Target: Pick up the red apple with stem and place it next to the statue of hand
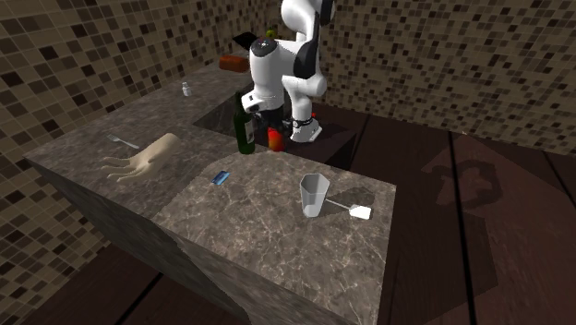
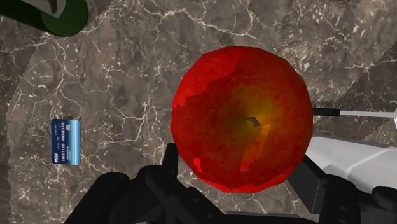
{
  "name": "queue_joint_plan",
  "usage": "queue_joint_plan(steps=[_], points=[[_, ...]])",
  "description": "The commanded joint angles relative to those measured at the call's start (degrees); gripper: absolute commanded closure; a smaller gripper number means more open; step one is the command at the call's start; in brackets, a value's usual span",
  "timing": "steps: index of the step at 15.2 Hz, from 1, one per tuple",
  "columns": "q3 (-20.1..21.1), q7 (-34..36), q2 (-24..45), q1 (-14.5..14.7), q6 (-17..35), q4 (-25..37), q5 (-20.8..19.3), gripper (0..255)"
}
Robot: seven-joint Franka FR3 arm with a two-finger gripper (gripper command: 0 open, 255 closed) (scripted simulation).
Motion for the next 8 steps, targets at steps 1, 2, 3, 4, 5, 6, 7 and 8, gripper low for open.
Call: queue_joint_plan(steps=[1,2,3,4,5,6,7,8], points=[[-1.57,-2.84,-1.47,-1.17,0.38,-1.81,-0.21,255],[-2.41,-4.27,-2.22,-1.78,0.48,-2.64,-0.37,255],[-3.25,-5.69,-2.91,-2.39,0.58,-3.40,-0.58,255],[-4.10,-7.10,-3.54,-3.00,0.68,-4.10,-0.81,255],[-4.97,-8.51,-4.10,-3.62,0.78,-4.73,-1.09,255],[-5.84,-9.90,-4.60,-4.23,0.88,-5.30,-1.40,255],[-6.71,-11.28,-5.05,-4.85,0.98,-5.81,-1.74,255],[-7.59,-12.65,-5.43,-5.48,1.08,-6.25,-2.10,255]])
